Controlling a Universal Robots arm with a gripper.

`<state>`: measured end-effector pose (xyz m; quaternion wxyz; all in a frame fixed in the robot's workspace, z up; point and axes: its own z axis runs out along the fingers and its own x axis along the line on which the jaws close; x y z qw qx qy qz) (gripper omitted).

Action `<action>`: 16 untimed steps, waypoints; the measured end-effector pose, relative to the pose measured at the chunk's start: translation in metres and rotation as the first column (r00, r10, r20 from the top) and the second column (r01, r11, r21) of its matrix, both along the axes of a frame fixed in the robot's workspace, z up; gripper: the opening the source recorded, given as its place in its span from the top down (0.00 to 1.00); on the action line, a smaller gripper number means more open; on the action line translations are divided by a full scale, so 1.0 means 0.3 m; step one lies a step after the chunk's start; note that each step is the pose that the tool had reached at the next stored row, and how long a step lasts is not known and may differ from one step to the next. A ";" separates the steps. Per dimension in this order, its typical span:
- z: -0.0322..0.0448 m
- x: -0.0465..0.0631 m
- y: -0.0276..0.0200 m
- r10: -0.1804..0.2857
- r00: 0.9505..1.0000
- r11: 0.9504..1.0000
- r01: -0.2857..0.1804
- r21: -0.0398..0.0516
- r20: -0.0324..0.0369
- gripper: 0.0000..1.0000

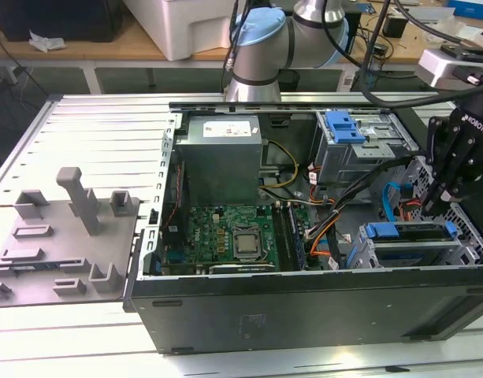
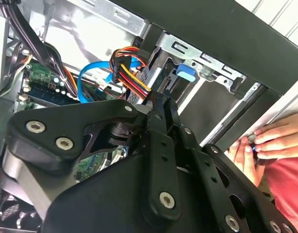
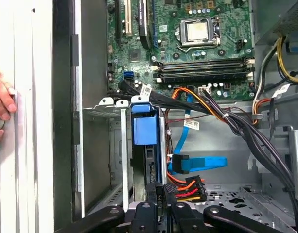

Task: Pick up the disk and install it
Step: 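Insert the first disk wire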

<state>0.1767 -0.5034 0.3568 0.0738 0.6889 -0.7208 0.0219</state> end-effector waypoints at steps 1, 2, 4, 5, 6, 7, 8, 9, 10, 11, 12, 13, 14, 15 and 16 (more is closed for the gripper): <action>-0.001 -0.001 0.000 0.011 1.000 1.000 -0.011 0.000 0.000 0.82; -0.001 -0.002 0.000 0.019 1.000 1.000 -0.019 0.000 0.000 0.82; -0.002 -0.002 -0.001 0.039 0.999 0.999 -0.039 -0.001 0.000 0.82; -0.002 -0.002 -0.002 0.047 0.999 0.999 -0.047 0.000 0.000 0.82; -0.003 -0.002 -0.003 0.054 0.999 0.999 -0.054 0.000 0.000 0.82; -0.004 -0.002 -0.004 0.055 0.998 0.998 -0.055 0.000 0.000 0.82; -0.005 -0.002 -0.005 0.055 0.998 0.998 -0.055 0.000 0.000 0.82; -0.006 -0.002 -0.005 0.055 0.998 0.998 -0.055 0.000 0.000 0.82; -0.006 -0.002 -0.005 0.055 0.998 0.998 -0.055 0.000 0.000 0.82; -0.007 -0.002 -0.005 0.055 0.998 0.998 -0.055 0.000 0.000 0.82; -0.008 -0.002 -0.005 0.055 0.998 0.998 -0.055 0.000 0.000 0.82; -0.008 -0.002 -0.005 0.055 0.998 0.998 -0.055 0.000 0.000 0.82; -0.009 -0.002 -0.005 0.055 0.998 0.998 -0.055 0.000 0.000 0.82; -0.009 -0.002 -0.005 0.055 0.998 0.998 -0.055 0.000 0.000 0.82; -0.010 -0.002 -0.005 0.055 0.998 0.998 -0.055 0.000 0.000 0.82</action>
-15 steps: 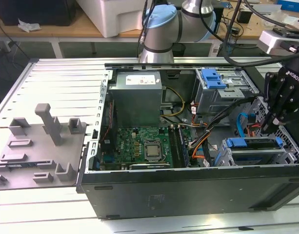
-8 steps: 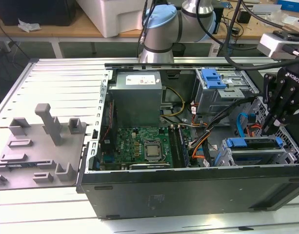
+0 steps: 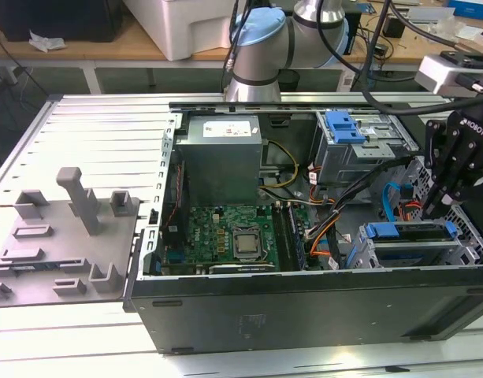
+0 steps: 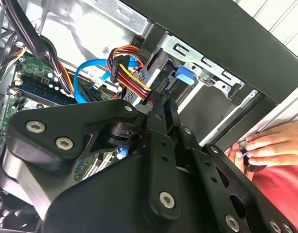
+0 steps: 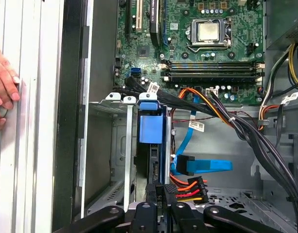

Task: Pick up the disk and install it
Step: 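Insert the first disk wire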

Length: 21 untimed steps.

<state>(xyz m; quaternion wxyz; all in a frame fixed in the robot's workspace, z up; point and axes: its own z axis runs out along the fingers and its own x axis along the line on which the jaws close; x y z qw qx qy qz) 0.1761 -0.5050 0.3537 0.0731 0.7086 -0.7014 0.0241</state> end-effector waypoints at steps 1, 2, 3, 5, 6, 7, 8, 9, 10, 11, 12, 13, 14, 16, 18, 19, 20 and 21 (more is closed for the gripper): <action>-0.001 0.000 0.000 0.000 1.000 1.000 0.000 0.000 0.000 0.82; -0.002 0.000 -0.002 0.000 1.000 1.000 0.000 0.000 0.000 0.82; -0.002 0.000 -0.004 0.000 1.000 1.000 0.000 0.000 0.000 0.82; -0.003 0.000 -0.006 0.000 1.000 1.000 0.000 0.000 0.000 0.82; -0.004 0.000 -0.008 0.000 1.000 1.000 0.000 0.000 0.000 0.82; -0.004 0.000 -0.009 0.000 1.000 1.000 0.000 0.000 0.000 0.82; -0.005 0.000 -0.010 0.000 1.000 1.000 0.000 0.000 0.000 0.82; -0.006 0.000 -0.011 0.000 1.000 1.000 0.000 0.000 0.000 0.82; -0.007 0.000 -0.011 0.000 1.000 1.000 0.000 0.000 0.000 0.82; -0.008 0.000 -0.011 0.000 1.000 1.000 0.000 0.000 0.000 0.82; -0.009 0.000 -0.011 0.000 1.000 1.000 0.000 0.000 0.000 0.82; -0.010 0.000 -0.011 0.000 1.000 1.000 0.000 0.000 0.000 0.82; -0.010 0.000 -0.011 0.000 1.000 1.000 0.000 0.000 0.000 0.82; -0.013 0.000 -0.011 0.000 1.000 1.000 0.000 0.000 0.000 0.82; -0.015 0.000 -0.011 0.000 1.000 1.000 0.000 0.000 0.000 0.82; -0.017 0.000 -0.011 0.000 1.000 1.000 0.000 0.000 0.000 0.82; -0.019 0.000 -0.011 0.000 1.000 1.000 0.000 0.001 0.000 0.82; -0.020 0.000 -0.011 0.000 1.000 1.000 0.000 0.001 0.000 0.82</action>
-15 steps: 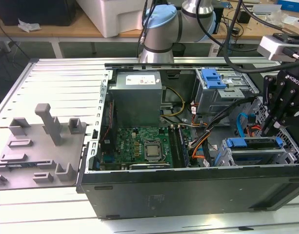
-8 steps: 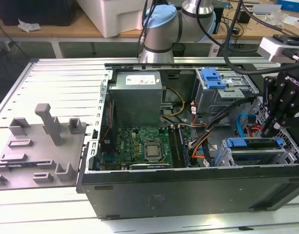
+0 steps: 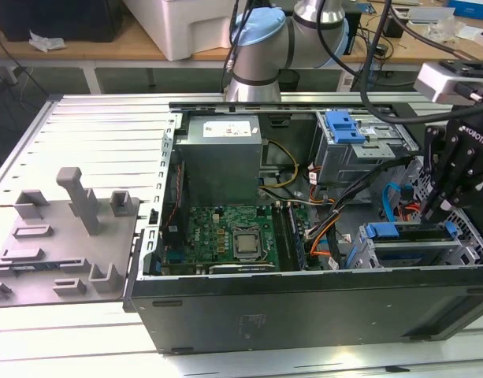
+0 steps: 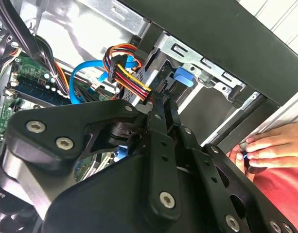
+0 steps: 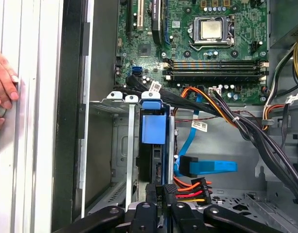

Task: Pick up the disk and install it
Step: 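Insert the first disk wire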

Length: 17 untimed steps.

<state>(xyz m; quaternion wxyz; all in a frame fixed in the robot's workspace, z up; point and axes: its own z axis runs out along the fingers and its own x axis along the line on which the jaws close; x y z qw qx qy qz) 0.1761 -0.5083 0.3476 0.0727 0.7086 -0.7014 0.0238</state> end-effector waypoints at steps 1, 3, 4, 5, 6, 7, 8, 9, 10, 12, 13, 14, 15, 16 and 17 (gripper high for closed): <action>-0.001 0.000 0.000 0.000 1.000 1.000 0.000 0.000 0.000 0.82; -0.004 0.000 0.000 0.000 1.000 1.000 0.000 0.000 0.000 0.82; -0.005 0.000 0.000 0.000 1.000 1.000 0.000 0.001 0.000 0.82; -0.005 0.000 0.001 0.000 1.000 1.000 0.000 0.000 0.000 0.82; -0.005 0.000 0.002 0.000 1.000 1.000 0.000 0.000 0.000 0.82; -0.005 0.000 0.002 0.000 1.000 1.000 0.000 0.000 0.000 0.82; -0.005 0.002 0.002 0.000 1.000 1.000 0.000 0.000 0.000 0.82; -0.006 0.003 0.003 0.000 1.000 1.000 0.000 0.000 0.000 0.82; -0.006 0.003 0.003 0.000 1.000 1.000 0.000 0.000 0.000 0.82; -0.007 0.003 0.003 0.000 1.000 1.000 0.000 0.000 0.000 0.82; -0.007 0.003 0.003 0.000 1.000 1.000 0.000 0.000 0.000 0.82; -0.007 0.003 0.003 0.000 1.000 1.000 0.000 0.000 0.000 0.82; -0.008 0.003 0.003 0.000 1.000 1.000 0.000 0.001 0.000 0.82; -0.008 0.003 0.003 0.000 1.000 1.000 0.000 0.000 0.000 0.82; -0.009 0.002 0.003 0.000 1.000 1.000 0.000 0.000 0.000 0.82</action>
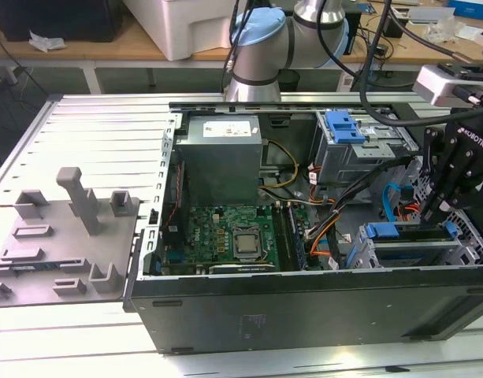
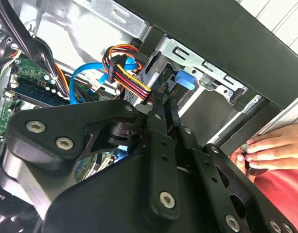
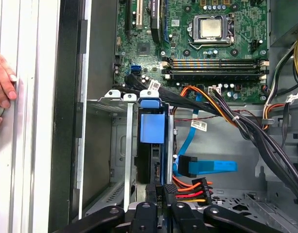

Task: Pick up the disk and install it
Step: 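Insert the first disk wire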

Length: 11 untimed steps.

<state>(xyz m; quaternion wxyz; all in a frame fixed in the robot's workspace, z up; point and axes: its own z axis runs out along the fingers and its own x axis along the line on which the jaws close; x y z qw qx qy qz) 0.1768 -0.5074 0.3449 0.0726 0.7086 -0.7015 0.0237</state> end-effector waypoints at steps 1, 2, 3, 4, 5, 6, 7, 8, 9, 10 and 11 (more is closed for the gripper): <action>0.000 0.000 0.000 0.000 1.000 1.000 0.000 0.000 0.000 0.82; -0.001 0.000 0.000 0.000 1.000 1.000 0.000 0.000 0.000 0.82; -0.002 0.000 0.000 0.000 1.000 1.000 0.000 0.000 0.000 0.82; -0.003 0.000 0.000 0.000 1.000 1.000 0.000 0.000 0.000 0.82; -0.004 0.000 0.000 0.000 1.000 1.000 0.000 0.000 0.000 0.82; -0.005 0.000 0.000 0.000 1.000 1.000 0.000 0.000 0.000 0.82; -0.006 0.000 0.000 0.000 1.000 1.000 0.000 0.000 0.000 0.82; -0.007 0.000 0.000 0.000 1.000 1.000 0.000 0.000 0.000 0.82; -0.008 0.000 0.000 0.000 1.000 1.000 0.000 0.000 0.000 0.82; -0.009 0.000 0.000 0.000 1.000 1.000 0.000 0.000 0.000 0.82; -0.010 0.000 0.000 0.000 1.000 1.000 0.000 0.000 0.000 0.82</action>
